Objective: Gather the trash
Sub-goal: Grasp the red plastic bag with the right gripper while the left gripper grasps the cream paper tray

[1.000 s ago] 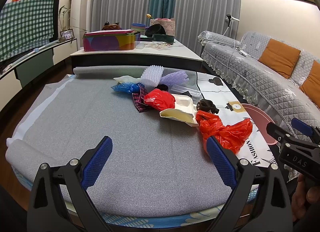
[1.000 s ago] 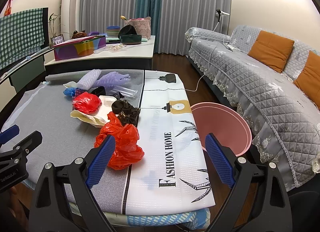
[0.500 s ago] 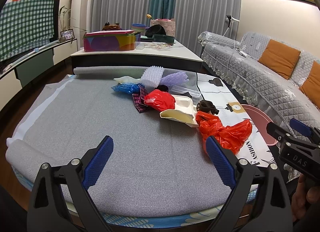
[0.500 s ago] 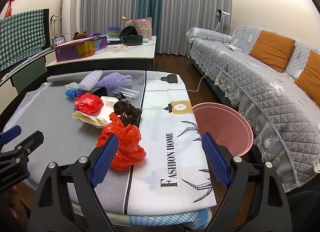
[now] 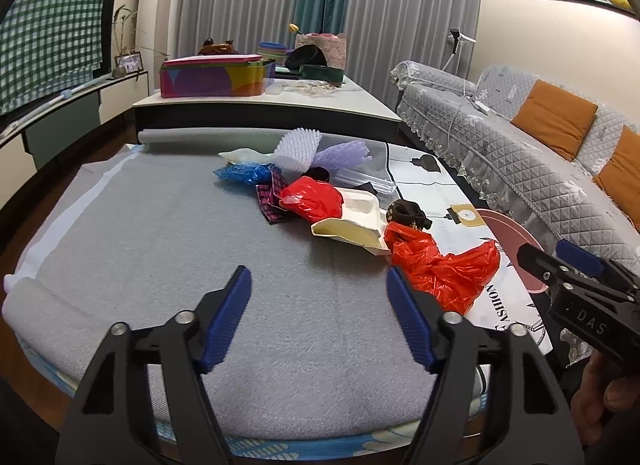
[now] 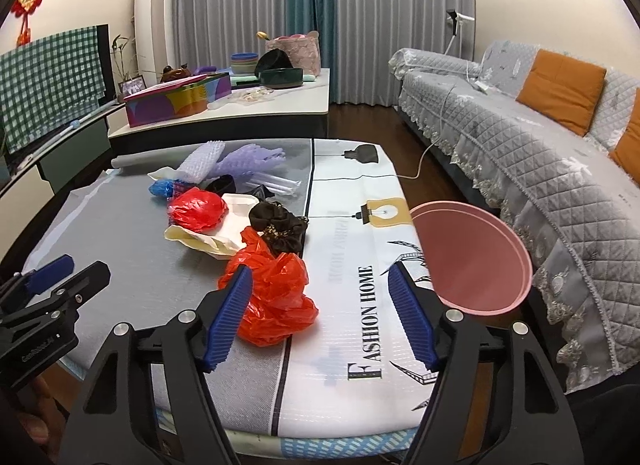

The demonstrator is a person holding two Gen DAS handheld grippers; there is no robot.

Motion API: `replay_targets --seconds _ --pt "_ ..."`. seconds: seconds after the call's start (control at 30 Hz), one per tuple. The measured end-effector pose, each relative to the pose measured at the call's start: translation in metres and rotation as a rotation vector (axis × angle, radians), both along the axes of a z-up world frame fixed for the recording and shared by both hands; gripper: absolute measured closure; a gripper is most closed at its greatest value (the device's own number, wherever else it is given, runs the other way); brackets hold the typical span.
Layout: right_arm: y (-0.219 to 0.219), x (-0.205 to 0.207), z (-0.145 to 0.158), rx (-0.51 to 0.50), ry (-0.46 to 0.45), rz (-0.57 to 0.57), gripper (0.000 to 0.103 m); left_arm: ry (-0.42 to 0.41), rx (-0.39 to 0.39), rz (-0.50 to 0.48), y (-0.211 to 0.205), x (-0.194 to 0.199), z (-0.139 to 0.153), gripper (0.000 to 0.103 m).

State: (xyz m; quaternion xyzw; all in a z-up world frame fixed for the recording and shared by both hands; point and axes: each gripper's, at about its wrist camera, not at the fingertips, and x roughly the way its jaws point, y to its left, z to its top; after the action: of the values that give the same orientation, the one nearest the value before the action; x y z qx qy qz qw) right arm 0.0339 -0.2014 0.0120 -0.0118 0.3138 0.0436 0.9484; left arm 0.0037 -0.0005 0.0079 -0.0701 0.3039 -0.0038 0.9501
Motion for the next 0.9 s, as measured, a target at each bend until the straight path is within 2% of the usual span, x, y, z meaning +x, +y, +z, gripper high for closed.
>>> replay_targets --seconds 0.17,0.37,0.43,0.53,0.6,0.9 --pt "0.003 0.014 -0.006 0.023 0.02 0.012 0.033 0.026 -0.037 -0.016 0.001 0.016 -0.006 0.05" --pt "0.004 0.034 -0.019 0.05 0.071 0.03 0.033 0.047 -0.086 -0.03 0.0 0.042 -0.01 0.05" --pt "0.004 0.04 -0.024 0.057 0.092 0.037 0.033 0.06 -0.133 -0.034 0.002 0.053 -0.013 0.049" --pt "0.005 0.047 -0.032 0.068 0.118 0.049 0.033 0.076 -0.191 -0.036 0.004 0.069 -0.018 0.039" --pt "0.006 0.051 -0.036 0.073 0.13 0.06 0.037 0.089 -0.209 -0.035 0.004 0.08 -0.021 0.034" --pt "0.008 0.059 -0.044 0.099 0.154 0.112 0.056 0.198 -0.3 -0.031 0.005 0.116 -0.045 0.034"
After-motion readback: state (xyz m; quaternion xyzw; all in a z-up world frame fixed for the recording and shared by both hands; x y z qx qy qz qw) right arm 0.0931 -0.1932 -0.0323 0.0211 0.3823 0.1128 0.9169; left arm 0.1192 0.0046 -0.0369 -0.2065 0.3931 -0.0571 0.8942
